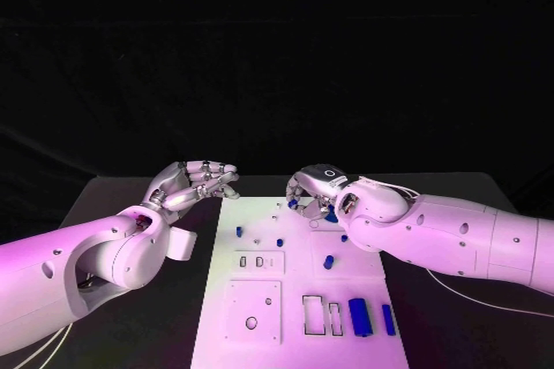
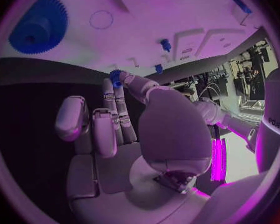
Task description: Assemble the parts on the task board
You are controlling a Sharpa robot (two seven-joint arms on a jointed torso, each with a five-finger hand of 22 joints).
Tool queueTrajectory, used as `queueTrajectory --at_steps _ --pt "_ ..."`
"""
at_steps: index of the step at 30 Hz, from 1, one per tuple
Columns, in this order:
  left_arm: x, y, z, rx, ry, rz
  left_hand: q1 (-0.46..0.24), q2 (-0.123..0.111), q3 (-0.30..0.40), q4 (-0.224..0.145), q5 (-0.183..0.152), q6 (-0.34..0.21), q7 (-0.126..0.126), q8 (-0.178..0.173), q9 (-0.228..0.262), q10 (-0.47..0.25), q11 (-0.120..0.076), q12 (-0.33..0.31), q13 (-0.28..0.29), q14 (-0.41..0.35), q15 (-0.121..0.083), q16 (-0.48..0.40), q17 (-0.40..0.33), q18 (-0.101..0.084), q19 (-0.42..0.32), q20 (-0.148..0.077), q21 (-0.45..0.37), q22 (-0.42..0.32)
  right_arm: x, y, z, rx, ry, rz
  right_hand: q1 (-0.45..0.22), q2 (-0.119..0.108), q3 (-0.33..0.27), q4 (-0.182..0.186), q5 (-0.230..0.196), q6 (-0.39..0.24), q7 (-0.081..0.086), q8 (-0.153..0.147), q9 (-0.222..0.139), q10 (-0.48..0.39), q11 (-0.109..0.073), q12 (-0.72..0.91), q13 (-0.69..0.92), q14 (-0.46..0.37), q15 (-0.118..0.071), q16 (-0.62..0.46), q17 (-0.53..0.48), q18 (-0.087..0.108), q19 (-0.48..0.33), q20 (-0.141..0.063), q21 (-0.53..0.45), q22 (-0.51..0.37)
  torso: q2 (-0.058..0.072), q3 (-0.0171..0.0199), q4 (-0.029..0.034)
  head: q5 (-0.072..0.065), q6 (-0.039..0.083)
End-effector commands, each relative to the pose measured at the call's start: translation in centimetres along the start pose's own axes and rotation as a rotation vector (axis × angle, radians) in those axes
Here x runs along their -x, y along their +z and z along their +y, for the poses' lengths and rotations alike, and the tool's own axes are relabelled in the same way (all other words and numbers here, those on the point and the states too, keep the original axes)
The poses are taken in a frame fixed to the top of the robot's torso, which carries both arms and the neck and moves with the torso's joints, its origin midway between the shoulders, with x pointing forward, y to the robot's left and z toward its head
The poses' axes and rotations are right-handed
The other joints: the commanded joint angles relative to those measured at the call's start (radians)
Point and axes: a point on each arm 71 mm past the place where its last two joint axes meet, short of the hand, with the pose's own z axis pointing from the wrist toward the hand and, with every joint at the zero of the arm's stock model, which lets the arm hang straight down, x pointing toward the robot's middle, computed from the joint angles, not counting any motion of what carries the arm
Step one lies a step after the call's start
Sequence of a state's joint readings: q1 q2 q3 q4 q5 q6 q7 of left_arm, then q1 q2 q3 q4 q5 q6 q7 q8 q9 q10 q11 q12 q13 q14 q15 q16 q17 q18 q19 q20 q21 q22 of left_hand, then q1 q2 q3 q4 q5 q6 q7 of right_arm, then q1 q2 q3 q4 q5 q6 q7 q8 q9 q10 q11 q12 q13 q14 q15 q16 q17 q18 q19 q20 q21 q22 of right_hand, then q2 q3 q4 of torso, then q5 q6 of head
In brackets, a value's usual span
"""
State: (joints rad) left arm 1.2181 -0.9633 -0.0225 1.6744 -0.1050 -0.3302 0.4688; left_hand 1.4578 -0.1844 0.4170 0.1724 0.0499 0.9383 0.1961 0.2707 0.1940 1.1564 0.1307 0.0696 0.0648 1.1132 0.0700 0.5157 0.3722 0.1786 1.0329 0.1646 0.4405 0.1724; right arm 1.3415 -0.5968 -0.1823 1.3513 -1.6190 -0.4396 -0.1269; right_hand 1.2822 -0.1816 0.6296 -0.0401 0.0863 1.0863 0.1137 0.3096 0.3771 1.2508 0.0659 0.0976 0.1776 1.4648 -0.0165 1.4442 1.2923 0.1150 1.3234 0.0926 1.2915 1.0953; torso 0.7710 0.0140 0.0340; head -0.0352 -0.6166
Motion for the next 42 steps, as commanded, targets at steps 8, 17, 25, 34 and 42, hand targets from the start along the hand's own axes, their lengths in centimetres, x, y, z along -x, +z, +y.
queueTrajectory --at_steps 8,17,25,34,42 --pt "-0.4 0.0 -0.2 -0.003 -0.019 0.022 -0.010 0.002 0.005 0.004 0.001 -0.002 0.005 -0.004 -0.001 0.001 0.005 -0.003 0.001 -0.008 0.000 0.003 0.001 0.003 0.004 0.001 0.004 0.001 0.0 1.5 0.8 -0.003 -0.022 -0.033 0.019 0.006 0.005 -0.004 -0.002 -0.003 0.004 0.006 0.003 0.017 -0.012 0.003 0.002 0.056 -0.004 0.004 -0.001 -0.017 -0.001 -0.007 0.005 -0.001 0.007 -0.0004 0.0032 0.001 0.003" --pt "-0.6 -0.1 -0.2 -0.001 -0.022 0.028 -0.010 0.002 0.005 0.004 0.001 -0.002 0.005 -0.004 -0.001 0.001 0.005 -0.003 0.001 -0.008 0.000 0.003 0.001 0.003 0.004 0.001 0.004 0.001 -0.2 2.3 1.2 0.000 -0.027 -0.030 0.019 0.005 0.007 -0.004 -0.001 -0.006 0.005 0.006 0.004 0.016 -0.012 0.002 0.003 0.056 -0.004 0.004 -0.001 -0.016 -0.002 -0.007 0.004 -0.003 0.011 -0.0016 0.0077 0.001 0.002" --pt "-0.7 -0.1 -0.3 -0.001 -0.023 0.031 -0.010 0.002 0.005 0.004 0.001 -0.002 0.005 -0.004 -0.001 0.001 0.005 -0.003 0.001 -0.008 0.000 0.003 0.001 0.003 0.004 0.001 0.004 0.001 -0.5 2.8 1.3 -0.004 -0.034 -0.010 0.017 0.002 0.007 -0.005 0.000 -0.010 0.006 0.005 0.005 0.014 -0.011 0.001 0.003 0.056 -0.003 0.004 -0.001 -0.016 -0.003 -0.006 0.003 -0.003 0.011 -0.0015 0.0070 0.004 -0.003" --pt "-0.5 -0.1 -0.4 -0.004 -0.020 0.024 -0.010 0.000 0.006 0.002 0.001 -0.004 0.007 -0.006 -0.001 -0.001 0.006 -0.005 0.001 -0.012 0.001 0.008 0.005 0.002 0.004 0.001 0.005 0.002 -0.9 2.8 1.0 -0.011 -0.050 0.022 0.014 -0.003 0.007 -0.004 0.000 -0.013 0.007 0.005 0.007 0.012 -0.010 0.000 0.004 0.056 -0.002 0.003 -0.005 -0.015 -0.007 -0.005 0.000 -0.008 0.010 -0.0008 0.0043 0.007 -0.007" --pt "-0.5 0.0 -0.4 -0.005 -0.018 0.021 -0.010 0.000 0.006 0.002 0.001 -0.005 0.008 -0.007 -0.002 -0.003 0.007 -0.005 0.001 -0.013 0.001 0.009 0.007 0.002 0.004 0.001 0.006 0.002 -1.0 2.8 1.0 -0.012 -0.052 0.036 0.011 -0.006 0.006 -0.003 -0.001 -0.014 0.007 0.005 0.009 0.013 -0.009 0.000 0.005 0.055 -0.002 0.003 -0.005 -0.015 -0.007 -0.005 0.000 -0.008 0.011 -0.0011 0.0050 0.008 -0.008"
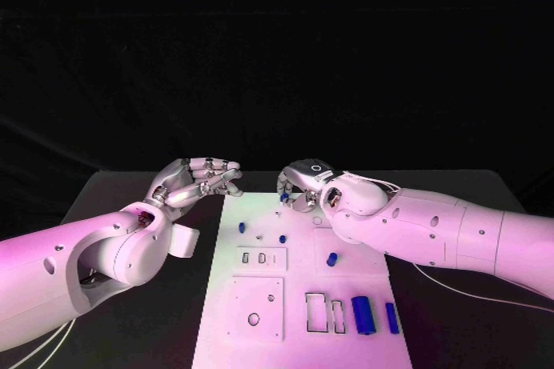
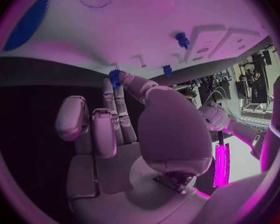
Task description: Assemble the parts on the task board
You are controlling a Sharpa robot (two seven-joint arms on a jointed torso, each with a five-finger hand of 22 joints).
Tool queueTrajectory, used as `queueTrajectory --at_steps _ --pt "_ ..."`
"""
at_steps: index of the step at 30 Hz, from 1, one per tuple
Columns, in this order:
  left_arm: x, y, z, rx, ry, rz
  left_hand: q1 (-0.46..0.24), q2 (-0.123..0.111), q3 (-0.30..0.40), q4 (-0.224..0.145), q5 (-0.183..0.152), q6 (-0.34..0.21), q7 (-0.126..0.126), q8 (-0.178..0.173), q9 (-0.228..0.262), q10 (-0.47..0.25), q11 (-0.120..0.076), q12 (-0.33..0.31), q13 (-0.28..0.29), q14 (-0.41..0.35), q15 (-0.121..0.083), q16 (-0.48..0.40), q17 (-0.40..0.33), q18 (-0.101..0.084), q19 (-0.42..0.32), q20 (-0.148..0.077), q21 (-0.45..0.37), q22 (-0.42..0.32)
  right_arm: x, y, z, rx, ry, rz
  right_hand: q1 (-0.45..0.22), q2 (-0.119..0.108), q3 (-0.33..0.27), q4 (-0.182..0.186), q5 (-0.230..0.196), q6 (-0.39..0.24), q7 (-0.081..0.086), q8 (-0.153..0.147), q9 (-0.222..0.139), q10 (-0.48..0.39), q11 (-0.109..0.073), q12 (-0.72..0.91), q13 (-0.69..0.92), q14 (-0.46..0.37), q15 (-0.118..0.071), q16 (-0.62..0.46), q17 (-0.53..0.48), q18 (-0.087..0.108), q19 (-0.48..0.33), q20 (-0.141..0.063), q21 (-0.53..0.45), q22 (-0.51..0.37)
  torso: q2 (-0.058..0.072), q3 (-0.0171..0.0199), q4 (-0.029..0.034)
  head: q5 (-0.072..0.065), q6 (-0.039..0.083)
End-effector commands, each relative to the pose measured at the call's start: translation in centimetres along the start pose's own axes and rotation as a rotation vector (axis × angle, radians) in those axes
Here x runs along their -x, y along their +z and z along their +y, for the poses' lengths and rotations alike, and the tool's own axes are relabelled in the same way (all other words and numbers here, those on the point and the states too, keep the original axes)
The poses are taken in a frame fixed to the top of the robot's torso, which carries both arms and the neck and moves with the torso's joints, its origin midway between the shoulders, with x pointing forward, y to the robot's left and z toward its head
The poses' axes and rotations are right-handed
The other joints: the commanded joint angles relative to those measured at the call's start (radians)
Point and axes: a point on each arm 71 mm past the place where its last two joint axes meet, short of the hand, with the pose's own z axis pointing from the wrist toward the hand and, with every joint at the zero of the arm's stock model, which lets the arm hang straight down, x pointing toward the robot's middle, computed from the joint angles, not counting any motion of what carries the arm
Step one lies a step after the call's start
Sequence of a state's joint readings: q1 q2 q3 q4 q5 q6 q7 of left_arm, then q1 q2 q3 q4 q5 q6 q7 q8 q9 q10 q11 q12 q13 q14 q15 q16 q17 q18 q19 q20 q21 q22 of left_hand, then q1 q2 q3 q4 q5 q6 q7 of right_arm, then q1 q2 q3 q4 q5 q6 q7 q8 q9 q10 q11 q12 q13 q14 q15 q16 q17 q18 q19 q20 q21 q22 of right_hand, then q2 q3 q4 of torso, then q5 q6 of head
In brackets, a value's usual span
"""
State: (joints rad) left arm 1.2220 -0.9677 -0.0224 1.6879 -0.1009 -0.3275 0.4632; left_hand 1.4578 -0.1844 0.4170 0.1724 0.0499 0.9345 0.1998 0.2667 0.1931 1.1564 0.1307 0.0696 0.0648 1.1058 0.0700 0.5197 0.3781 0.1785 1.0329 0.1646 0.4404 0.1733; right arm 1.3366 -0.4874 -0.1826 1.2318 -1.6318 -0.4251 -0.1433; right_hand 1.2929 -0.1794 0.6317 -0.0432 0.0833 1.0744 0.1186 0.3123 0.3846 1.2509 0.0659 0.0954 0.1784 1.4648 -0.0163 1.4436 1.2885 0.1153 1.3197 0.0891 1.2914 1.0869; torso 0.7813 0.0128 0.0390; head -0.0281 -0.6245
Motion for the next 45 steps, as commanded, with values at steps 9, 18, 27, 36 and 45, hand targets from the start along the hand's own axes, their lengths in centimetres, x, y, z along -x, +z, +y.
queueTrajectory --at_steps 9,18,27,36,45 --pt "-0.2 0.1 -0.1 -0.008 -0.011 0.013 -0.009 0.000 0.007 0.001 0.001 -0.003 0.005 -0.005 -0.001 -0.005 0.008 -0.006 0.001 -0.007 0.001 0.007 0.002 0.002 0.004 0.001 0.007 0.001 -0.4 0.2 0.5 0.011 -0.018 0.030 -0.002 -0.011 0.004 0.000 0.001 -0.003 0.002 0.003 0.002 0.013 -0.009 0.003 0.005 0.055 -0.002 0.003 -0.003 -0.015 -0.005 -0.001 -0.001 -0.001 0.002 -0.0005 0.0022 0.004 0.000" --pt "-0.2 0.1 -0.2 -0.008 -0.011 0.013 -0.009 0.000 0.007 0.001 0.001 -0.003 0.005 -0.005 -0.001 -0.005 0.008 -0.006 0.001 -0.007 0.001 0.007 0.002 0.002 0.004 0.001 0.007 0.001 -0.6 0.3 0.8 0.019 -0.015 0.032 -0.004 -0.013 0.003 0.001 0.000 -0.004 0.002 0.003 0.003 0.013 -0.009 0.002 0.005 0.055 -0.001 0.004 -0.003 -0.015 -0.006 -0.001 -0.002 -0.002 0.004 -0.0009 0.0013 0.006 0.000" --pt "-0.1 0.1 -0.3 -0.009 -0.010 0.014 -0.009 0.000 0.007 0.001 0.001 -0.003 0.005 -0.005 -0.001 -0.005 0.008 -0.006 0.001 -0.007 0.001 0.007 0.002 0.002 0.004 0.001 0.007 0.001 -0.7 0.4 0.5 -0.003 -0.021 0.045 -0.033 -0.049 0.003 0.016 0.012 -0.077 0.025 -0.039 -0.001 -0.013 0.007 -0.012 0.005 0.043 0.012 -0.016 -0.048 -0.006 -0.036 0.009 -0.034 -0.046 0.004 -0.0005 0.0003 0.007 -0.001" --pt "-0.1 0.2 -0.3 -0.009 -0.011 0.015 -0.009 0.000 0.007 0.000 0.001 -0.004 0.005 -0.006 -0.001 -0.006 0.008 -0.006 0.001 -0.008 0.002 0.008 0.004 0.002 0.003 0.002 0.008 0.001 -0.5 -0.2 0.1 -0.011 -0.013 0.026 0.146 -0.015 -0.512 0.177 0.022 -0.227 0.040 -0.161 -0.031 -0.227 0.036 0.044 -0.084 0.010 0.037 -0.097 -0.203 0.027 -0.113 0.036 -0.194 -0.220 0.003 0.0008 0.0015 0.008 -0.003" --pt "0.1 0.2 -0.2 -0.007 -0.011 0.013 -0.010 0.000 0.008 0.000 0.001 -0.004 0.006 -0.006 -0.002 -0.007 0.009 -0.006 0.001 -0.009 0.002 0.009 0.005 0.002 0.003 0.002 0.008 0.001 1.1 -4.5 -2.3 -0.069 0.050 -0.013 0.154 -0.009 -0.483 0.237 0.063 -0.140 0.049 -0.132 -0.024 -0.115 0.030 0.109 -0.077 0.031 0.030 -0.050 -0.130 0.006 -0.046 0.028 -0.119 -0.108 -0.002 0.0007 -0.0029 0.010 0.001"
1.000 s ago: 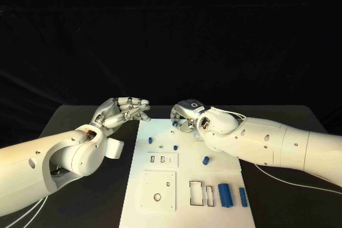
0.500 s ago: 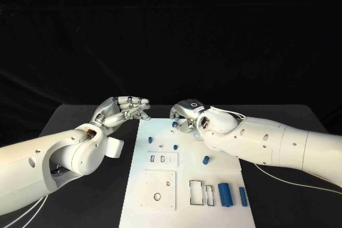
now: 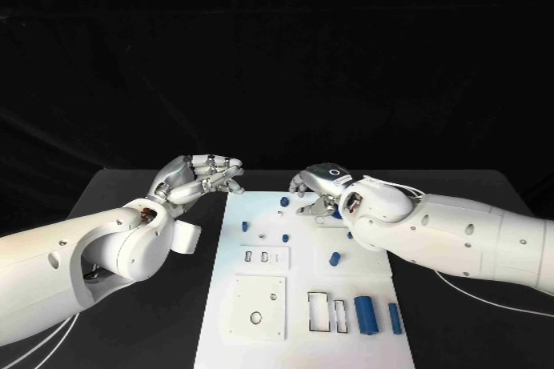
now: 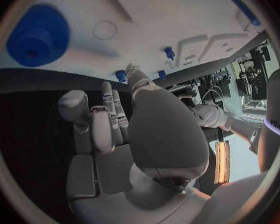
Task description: Assemble the parts on the task board
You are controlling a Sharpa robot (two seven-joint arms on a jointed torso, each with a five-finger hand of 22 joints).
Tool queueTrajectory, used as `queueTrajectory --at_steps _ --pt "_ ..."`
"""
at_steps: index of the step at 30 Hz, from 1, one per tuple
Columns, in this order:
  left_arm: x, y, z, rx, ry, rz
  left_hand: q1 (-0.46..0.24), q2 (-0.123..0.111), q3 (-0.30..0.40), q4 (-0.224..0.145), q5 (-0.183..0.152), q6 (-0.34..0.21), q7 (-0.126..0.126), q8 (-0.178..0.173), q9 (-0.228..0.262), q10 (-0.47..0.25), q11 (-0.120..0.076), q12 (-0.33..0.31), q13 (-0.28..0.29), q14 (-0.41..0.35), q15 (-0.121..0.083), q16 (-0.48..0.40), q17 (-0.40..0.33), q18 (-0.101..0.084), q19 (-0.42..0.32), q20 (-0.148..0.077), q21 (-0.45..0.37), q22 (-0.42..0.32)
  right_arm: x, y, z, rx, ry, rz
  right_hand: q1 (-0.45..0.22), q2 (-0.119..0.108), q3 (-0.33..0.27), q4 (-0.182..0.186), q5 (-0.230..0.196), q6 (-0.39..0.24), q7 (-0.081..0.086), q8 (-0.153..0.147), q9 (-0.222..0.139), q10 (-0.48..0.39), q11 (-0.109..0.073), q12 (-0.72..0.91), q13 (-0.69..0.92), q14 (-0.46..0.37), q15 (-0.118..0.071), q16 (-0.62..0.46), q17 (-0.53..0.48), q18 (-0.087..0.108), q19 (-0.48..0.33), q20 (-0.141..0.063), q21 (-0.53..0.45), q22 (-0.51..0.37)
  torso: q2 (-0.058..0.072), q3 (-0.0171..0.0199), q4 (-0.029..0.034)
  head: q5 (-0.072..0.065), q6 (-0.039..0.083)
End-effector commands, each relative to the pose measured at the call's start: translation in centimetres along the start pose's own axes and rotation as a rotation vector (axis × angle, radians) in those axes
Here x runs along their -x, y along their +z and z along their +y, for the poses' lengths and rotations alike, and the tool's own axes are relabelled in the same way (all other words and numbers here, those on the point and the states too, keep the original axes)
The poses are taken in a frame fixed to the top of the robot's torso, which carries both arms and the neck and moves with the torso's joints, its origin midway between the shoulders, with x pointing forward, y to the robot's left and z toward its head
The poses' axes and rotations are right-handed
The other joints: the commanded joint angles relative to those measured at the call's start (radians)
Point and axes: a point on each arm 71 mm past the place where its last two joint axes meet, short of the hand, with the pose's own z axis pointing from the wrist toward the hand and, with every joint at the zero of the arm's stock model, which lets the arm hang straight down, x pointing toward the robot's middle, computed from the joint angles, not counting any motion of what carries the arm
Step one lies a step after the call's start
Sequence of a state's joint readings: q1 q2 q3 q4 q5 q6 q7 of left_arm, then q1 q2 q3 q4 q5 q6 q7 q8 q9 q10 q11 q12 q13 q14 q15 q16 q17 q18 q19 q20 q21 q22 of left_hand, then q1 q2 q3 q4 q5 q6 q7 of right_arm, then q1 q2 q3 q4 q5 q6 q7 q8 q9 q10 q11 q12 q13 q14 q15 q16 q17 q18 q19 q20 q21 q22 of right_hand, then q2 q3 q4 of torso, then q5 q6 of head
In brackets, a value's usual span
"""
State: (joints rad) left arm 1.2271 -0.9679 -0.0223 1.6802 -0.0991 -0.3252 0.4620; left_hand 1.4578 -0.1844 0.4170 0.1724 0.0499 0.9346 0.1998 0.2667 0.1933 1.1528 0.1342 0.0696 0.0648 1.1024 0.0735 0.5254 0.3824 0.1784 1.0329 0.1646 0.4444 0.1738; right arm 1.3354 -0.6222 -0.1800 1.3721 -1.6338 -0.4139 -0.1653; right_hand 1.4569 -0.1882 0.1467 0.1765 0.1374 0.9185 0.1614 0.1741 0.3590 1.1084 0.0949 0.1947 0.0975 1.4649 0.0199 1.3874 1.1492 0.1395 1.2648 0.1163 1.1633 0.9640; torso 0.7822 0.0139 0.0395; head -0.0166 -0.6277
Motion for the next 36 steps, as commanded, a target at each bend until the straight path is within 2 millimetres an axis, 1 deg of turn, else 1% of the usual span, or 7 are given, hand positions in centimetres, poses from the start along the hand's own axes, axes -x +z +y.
queueTrajectory --at_steps 1,8,15,16,17,19,36 --pt "-0.2 0.1 -0.1 -0.004 -0.014 0.019 -0.010 0.000 0.008 0.000 0.001 -0.005 0.006 -0.006 -0.002 -0.004 0.005 -0.006 0.001 -0.006 -0.001 0.004 0.001 0.002 0.003 0.002 0.004 0.001 0.8 -1.4 -1.0 -0.054 0.039 -0.036 -0.022 -0.008 0.003 0.036 0.023 0.032 0.007 0.012 0.002 0.055 -0.001 0.014 0.006 0.033 -0.007 0.013 0.018 -0.021 0.018 0.001 0.021 0.032 -0.004 -0.0005 -0.0038 -0.003 0.006" --pt "-0.1 0.3 0.0 -0.003 -0.014 0.019 -0.007 0.000 0.009 -0.002 0.001 -0.004 0.005 -0.006 -0.002 -0.004 0.005 -0.006 0.001 -0.007 -0.001 0.005 0.002 0.002 0.003 0.001 0.005 0.001 2.1 -5.2 -4.6 -0.186 0.188 -0.054 0.002 -0.035 0.046 0.099 0.046 0.055 -0.014 0.011 -0.003 0.158 -0.027 0.017 0.023 0.040 -0.027 0.037 0.052 -0.028 0.040 -0.016 0.052 0.082 -0.012 0.0022 -0.0107 -0.006 0.003" --pt "0.0 0.5 0.2 0.000 -0.016 0.022 -0.007 0.000 0.009 -0.002 0.001 -0.004 0.005 -0.006 -0.002 -0.004 0.005 -0.006 0.001 -0.007 -0.001 0.005 0.002 0.002 0.003 0.001 0.005 0.001 1.9 -7.2 -7.2 -0.290 0.265 0.033 -0.020 -0.077 0.022 0.108 0.112 0.037 -0.034 0.016 0.001 0.272 -0.062 0.143 0.144 0.039 -0.054 0.041 0.054 -0.031 0.042 -0.040 0.058 0.099 -0.019 0.0062 -0.0131 -0.004 -0.001" --pt "0.0 0.5 0.2 0.000 -0.016 0.022 -0.007 0.000 0.009 -0.002 0.001 -0.004 0.005 -0.006 -0.002 -0.004 0.005 -0.006 0.001 -0.007 -0.001 0.005 0.002 0.002 0.003 0.001 0.005 0.001 1.9 -7.3 -7.4 -0.297 0.265 0.046 -0.028 -0.071 -0.034 0.109 0.128 0.024 -0.043 0.030 0.010 0.243 -0.062 0.285 0.285 0.045 -0.060 0.054 0.078 -0.035 0.054 -0.047 0.073 0.125 -0.020 0.0067 -0.0133 -0.004 -0.001" --pt "0.0 0.5 0.3 0.001 -0.016 0.023 -0.006 0.000 0.010 -0.004 0.001 -0.003 0.004 -0.006 -0.001 -0.003 0.004 -0.005 0.001 -0.009 -0.002 0.006 0.004 0.002 0.002 0.001 0.006 0.001 1.7 -7.4 -7.7 -0.309 0.268 0.067 -0.028 -0.051 -0.079 0.107 0.126 0.006 -0.039 0.050 0.021 0.239 -0.062 0.643 0.660 0.051 -0.057 0.069 0.108 -0.041 0.064 -0.042 0.085 0.149 -0.021 0.0080 -0.0137 -0.004 -0.001" --pt "0.0 0.6 0.3 0.002 -0.016 0.024 -0.006 0.000 0.010 -0.004 0.001 -0.003 0.004 -0.006 -0.001 -0.003 0.004 -0.005 0.001 -0.009 -0.002 0.006 0.004 0.002 0.002 0.001 0.006 0.001 1.5 -7.4 -8.0 -0.322 0.275 0.091 -0.031 -0.032 -0.122 0.113 0.127 -0.017 -0.037 0.076 0.032 0.260 -0.050 0.949 0.989 0.060 -0.048 0.095 0.164 -0.045 0.080 -0.040 0.105 0.185 -0.023 0.0088 -0.0123 -0.005 -0.002" --pt "-0.1 0.6 0.4 0.008 -0.019 0.029 -0.005 0.001 0.011 -0.005 0.001 -0.003 0.004 -0.006 -0.001 -0.003 0.004 -0.005 0.001 -0.010 -0.002 0.007 0.005 0.002 0.002 0.001 0.006 0.002 0.2 -5.6 -8.0 -0.337 0.289 0.140 -0.034 0.000 -0.130 0.113 0.155 -0.048 -0.020 0.127 0.039 0.418 -0.036 1.317 1.402 0.093 -0.032 0.166 0.355 -0.068 0.140 -0.023 0.187 0.310 -0.018 0.0064 -0.0099 -0.006 0.002"
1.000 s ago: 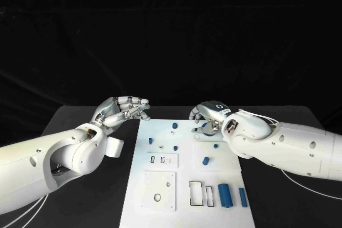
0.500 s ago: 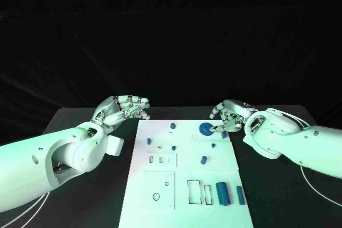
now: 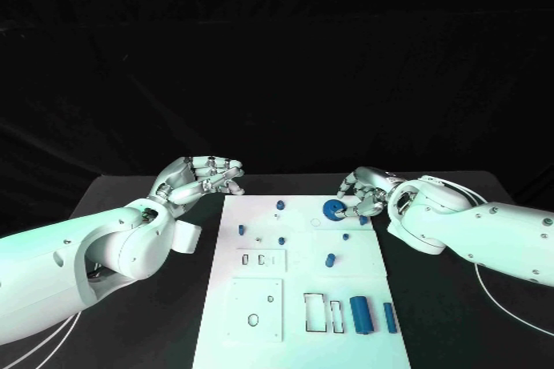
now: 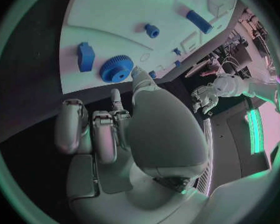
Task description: Assemble the parts on the task board
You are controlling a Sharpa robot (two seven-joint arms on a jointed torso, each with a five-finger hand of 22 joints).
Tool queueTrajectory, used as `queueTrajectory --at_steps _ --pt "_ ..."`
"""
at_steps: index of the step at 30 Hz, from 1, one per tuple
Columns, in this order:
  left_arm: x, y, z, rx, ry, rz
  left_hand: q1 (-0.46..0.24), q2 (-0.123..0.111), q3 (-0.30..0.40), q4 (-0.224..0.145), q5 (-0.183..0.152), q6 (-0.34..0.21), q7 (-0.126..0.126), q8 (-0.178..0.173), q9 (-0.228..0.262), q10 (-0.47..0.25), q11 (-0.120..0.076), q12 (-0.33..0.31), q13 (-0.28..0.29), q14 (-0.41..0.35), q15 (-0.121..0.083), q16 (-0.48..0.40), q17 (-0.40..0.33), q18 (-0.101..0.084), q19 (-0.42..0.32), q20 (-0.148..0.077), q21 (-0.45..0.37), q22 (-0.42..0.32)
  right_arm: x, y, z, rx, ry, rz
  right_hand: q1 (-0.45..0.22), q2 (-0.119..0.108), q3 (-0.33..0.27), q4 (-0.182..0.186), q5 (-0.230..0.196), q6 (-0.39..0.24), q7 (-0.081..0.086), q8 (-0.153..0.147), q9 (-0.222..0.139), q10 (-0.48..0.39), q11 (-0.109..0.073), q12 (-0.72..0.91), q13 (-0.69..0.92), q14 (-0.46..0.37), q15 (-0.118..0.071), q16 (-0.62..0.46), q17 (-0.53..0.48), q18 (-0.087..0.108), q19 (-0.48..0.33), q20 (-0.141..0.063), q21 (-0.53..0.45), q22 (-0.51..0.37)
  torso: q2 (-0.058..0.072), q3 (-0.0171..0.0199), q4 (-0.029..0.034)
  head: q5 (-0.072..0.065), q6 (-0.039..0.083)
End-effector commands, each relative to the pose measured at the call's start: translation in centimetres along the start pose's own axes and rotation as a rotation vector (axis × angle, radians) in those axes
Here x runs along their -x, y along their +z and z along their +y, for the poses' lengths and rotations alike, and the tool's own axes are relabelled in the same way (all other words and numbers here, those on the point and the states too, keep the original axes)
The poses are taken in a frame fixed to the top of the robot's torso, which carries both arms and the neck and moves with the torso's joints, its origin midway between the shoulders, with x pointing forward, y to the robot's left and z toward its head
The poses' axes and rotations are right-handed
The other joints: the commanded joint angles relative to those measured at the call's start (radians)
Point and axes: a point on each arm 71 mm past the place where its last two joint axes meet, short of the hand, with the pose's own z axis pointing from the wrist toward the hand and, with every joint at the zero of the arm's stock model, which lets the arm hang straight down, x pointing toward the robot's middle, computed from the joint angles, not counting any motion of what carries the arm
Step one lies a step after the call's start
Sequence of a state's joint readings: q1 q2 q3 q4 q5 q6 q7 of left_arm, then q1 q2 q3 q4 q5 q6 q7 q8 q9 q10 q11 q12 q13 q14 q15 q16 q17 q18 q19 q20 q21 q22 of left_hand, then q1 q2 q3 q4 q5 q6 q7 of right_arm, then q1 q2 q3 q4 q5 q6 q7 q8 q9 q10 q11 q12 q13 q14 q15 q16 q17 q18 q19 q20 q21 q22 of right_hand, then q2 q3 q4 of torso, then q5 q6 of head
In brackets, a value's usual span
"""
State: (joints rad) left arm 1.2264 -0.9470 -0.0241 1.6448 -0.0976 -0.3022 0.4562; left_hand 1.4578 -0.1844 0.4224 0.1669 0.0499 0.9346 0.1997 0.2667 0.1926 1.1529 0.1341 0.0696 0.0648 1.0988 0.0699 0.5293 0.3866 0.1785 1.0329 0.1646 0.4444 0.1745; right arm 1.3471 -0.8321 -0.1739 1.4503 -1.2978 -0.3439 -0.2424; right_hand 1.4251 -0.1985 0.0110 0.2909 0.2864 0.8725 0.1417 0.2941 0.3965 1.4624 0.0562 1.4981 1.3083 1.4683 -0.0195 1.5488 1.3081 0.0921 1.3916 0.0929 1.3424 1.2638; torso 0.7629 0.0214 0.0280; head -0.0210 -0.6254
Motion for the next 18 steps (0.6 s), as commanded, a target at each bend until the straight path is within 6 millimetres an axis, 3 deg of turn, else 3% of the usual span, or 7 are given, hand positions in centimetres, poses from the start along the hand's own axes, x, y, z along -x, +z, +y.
queueTrajectory --at_steps 1,18 --pt "-0.29 0.02 -0.06 -0.001 -0.014 0.021 -0.005 0.001 0.006 0.001 0.001 -0.003 0.004 -0.006 -0.001 -0.003 0.004 -0.005 0.001 -0.006 0.002 0.003 0.001 0.002 0.002 0.001 0.006 0.001 -0.46 0.26 -0.01 -0.010 0.007 0.036 -0.002 0.011 0.007 -0.002 0.007 -0.002 0.000 0.007 0.001 0.064 0.003 0.015 0.192 0.090 0.008 0.005 0.198 -0.021 0.013 0.001 0.009 0.011 0.001 -0.0010 0.0016 -0.001 -0.001" --pt "-0.25 -0.14 -0.10 0.005 -0.016 0.024 -0.004 0.002 0.008 0.000 0.001 -0.003 0.005 -0.007 -0.001 -0.003 0.005 -0.005 0.001 -0.008 0.002 0.005 0.003 0.002 0.002 0.001 0.008 0.001 -1.21 1.15 0.14 -0.018 0.008 0.048 0.005 0.022 0.023 -0.003 0.017 -0.003 0.002 0.010 -0.001 0.065 0.004 0.018 0.196 0.091 0.009 0.008 0.205 -0.021 0.013 0.002 0.011 0.015 0.000 -0.0003 0.0001 0.006 -0.006"
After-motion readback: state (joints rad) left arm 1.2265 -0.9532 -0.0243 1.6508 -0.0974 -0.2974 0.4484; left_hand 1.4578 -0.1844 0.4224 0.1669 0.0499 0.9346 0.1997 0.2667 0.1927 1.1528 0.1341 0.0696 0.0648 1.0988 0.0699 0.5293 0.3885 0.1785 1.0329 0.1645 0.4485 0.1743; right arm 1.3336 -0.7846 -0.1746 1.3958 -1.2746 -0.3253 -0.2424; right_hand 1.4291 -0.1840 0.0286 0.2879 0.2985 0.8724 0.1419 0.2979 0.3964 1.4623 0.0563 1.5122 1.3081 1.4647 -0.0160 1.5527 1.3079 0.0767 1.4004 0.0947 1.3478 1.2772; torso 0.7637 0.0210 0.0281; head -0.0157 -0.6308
